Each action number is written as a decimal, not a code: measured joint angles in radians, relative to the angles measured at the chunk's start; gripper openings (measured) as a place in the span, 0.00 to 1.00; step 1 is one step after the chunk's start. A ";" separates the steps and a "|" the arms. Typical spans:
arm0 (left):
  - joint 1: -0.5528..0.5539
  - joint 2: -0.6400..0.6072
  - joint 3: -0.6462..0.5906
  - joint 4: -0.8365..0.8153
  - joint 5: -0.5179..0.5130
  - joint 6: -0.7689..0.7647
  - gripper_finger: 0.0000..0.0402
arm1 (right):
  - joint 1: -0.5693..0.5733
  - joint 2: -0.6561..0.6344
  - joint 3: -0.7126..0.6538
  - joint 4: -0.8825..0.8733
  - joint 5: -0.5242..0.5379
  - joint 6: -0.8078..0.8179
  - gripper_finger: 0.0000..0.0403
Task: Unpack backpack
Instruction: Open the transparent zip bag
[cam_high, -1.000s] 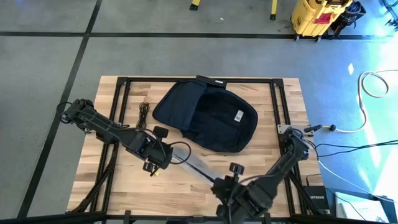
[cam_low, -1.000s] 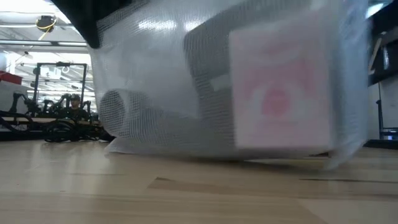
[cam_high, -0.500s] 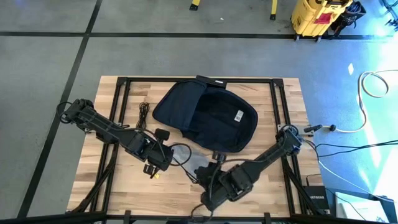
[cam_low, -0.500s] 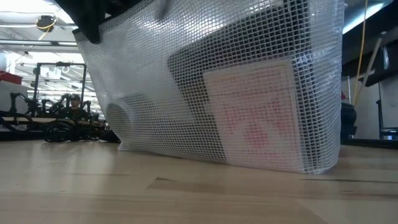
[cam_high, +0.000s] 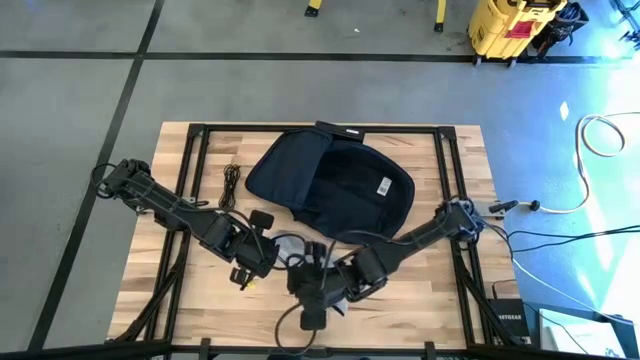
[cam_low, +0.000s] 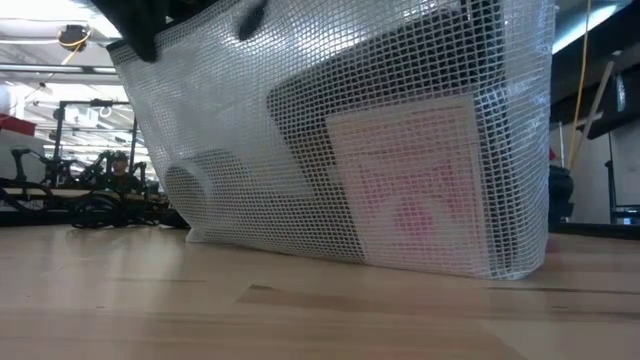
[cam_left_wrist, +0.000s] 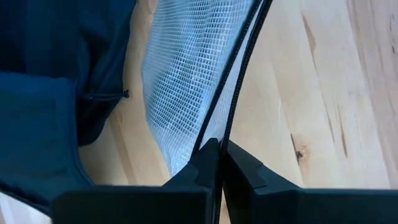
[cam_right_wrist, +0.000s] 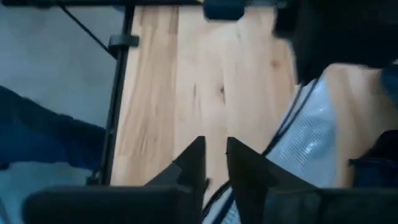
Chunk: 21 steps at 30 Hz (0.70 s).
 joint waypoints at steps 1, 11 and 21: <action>0.000 0.000 0.000 0.004 0.003 0.002 0.00 | -0.002 0.003 0.000 -0.006 -0.030 -0.005 0.05; 0.003 0.001 0.001 0.036 0.042 0.023 0.00 | -0.043 0.053 0.001 -0.081 -0.110 0.000 0.01; 0.003 0.001 0.001 0.039 0.095 0.030 0.00 | -0.051 0.067 0.000 -0.148 -0.082 0.042 0.00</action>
